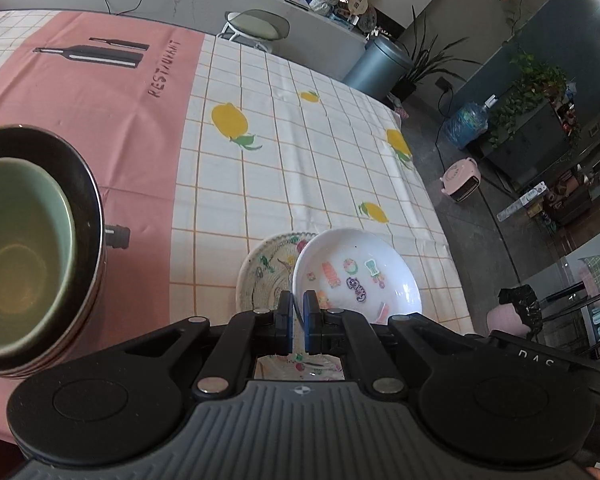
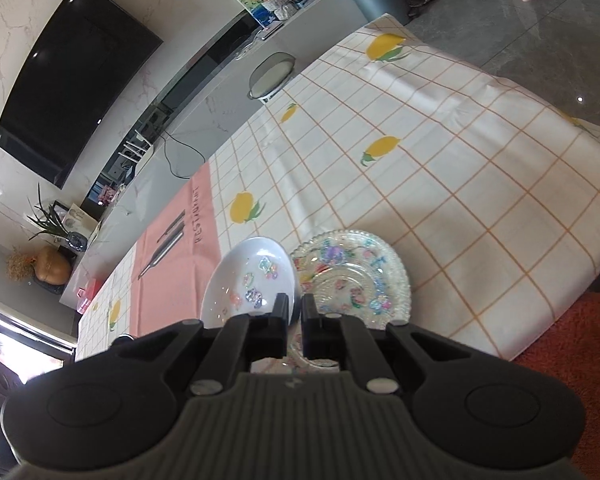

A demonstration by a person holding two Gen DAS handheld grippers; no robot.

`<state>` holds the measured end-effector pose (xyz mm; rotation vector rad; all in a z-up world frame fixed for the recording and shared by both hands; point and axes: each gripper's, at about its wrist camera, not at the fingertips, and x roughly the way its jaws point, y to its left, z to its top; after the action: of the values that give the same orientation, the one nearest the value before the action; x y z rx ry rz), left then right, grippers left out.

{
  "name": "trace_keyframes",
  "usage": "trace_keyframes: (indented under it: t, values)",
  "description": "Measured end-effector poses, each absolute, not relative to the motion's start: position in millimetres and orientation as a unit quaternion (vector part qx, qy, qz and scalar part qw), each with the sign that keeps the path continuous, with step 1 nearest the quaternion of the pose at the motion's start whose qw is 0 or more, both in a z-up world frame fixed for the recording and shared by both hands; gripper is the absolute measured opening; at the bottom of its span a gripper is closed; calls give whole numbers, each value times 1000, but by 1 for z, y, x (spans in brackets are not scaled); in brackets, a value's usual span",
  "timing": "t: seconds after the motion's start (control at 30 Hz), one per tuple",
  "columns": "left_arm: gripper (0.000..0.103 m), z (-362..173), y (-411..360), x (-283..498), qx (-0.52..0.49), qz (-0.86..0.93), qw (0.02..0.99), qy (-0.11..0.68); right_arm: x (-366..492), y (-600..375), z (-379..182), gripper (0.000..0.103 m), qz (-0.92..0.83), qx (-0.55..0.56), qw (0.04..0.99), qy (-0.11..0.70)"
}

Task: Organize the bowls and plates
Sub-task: 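Carry the candy plate with both tools onto the glass plate and open them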

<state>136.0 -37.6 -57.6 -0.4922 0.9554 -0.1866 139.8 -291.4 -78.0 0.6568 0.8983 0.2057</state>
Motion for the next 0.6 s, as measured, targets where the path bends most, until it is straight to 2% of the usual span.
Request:
trace_keyframes:
  t: [0.6]
  values:
    - [5,-87,-60,151,-198,-75,849,485,154,-291,-116,4,64,268,855,440]
